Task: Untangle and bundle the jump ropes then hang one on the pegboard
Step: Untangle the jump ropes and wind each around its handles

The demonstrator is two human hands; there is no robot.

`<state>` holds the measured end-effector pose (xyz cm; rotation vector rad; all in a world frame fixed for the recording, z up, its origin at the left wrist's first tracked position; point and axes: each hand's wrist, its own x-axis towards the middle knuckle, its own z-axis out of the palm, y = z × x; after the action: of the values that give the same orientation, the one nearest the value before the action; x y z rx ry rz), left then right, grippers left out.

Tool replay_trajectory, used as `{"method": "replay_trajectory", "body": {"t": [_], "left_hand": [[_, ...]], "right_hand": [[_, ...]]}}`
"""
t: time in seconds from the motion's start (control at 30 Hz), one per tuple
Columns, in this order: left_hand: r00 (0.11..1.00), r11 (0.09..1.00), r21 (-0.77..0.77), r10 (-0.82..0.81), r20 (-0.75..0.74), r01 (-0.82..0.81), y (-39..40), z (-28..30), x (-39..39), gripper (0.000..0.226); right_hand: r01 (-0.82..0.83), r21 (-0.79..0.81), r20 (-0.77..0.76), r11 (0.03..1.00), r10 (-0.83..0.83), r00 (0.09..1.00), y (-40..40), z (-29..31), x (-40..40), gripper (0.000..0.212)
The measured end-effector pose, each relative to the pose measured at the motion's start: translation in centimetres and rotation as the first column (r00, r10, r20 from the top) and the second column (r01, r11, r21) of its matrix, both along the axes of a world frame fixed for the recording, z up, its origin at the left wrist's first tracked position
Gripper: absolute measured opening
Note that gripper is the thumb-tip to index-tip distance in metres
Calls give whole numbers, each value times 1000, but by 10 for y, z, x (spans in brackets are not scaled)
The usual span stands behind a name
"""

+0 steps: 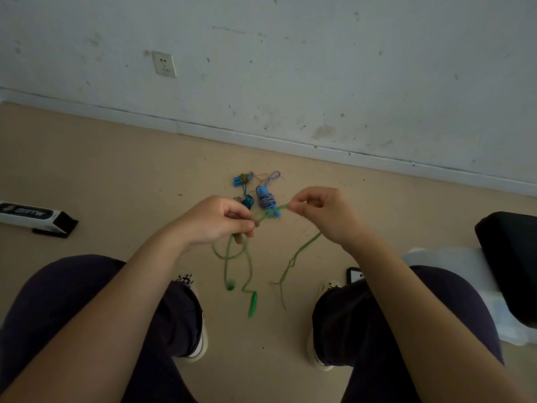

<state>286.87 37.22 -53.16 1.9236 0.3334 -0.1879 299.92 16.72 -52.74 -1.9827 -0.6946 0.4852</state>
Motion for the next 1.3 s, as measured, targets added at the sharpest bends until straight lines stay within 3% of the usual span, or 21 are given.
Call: {"method": "replay_trajectory", "body": {"t": [0.1,0.2,0.27,0.6,0.83,0.97,1.07,1.17,1.3], "left_hand": [[997,997,22,79,27,-79,3,-2,-1,9],[994,996,-19,90,61,-89,0,-3,-1,6],[996,997,-47,62,71,-59,-6,-3,-1,8],[988,978,-191,108,107,-86,-6,-2,0,17],[975,979,-82,193,107,-185,-3,-1,0,15],[943,956,54,274,191,-288,-3,-2,0,19],[939,977,-82,214,269,-199,-13,0,0,21],[957,994,-71,103,272,-87,-25,-5,2,28],[951,984,-92,170,257,-151,-25,-10,5,11]], "right_hand": [[109,64,-18,992,-108,994,-6,3,8,11],[-45,91,-104,995,55,993,-7,6,5,4],[-157,98,-163,983,171,972,-3,4,-3,11],[-349,-223,-98,910,336,937,1,3,-11,11],[-187,-161,-33,969,184,982,-2,8,-7,11],[-94,-16,-129,995,91,987,-4,11,-6,15],[-82,31,-175,996,86,981,-2,12,-10,23],[-96,77,-211,992,110,971,3,12,-16,20],[-90,89,-238,992,108,965,8,10,-21,20]]}}
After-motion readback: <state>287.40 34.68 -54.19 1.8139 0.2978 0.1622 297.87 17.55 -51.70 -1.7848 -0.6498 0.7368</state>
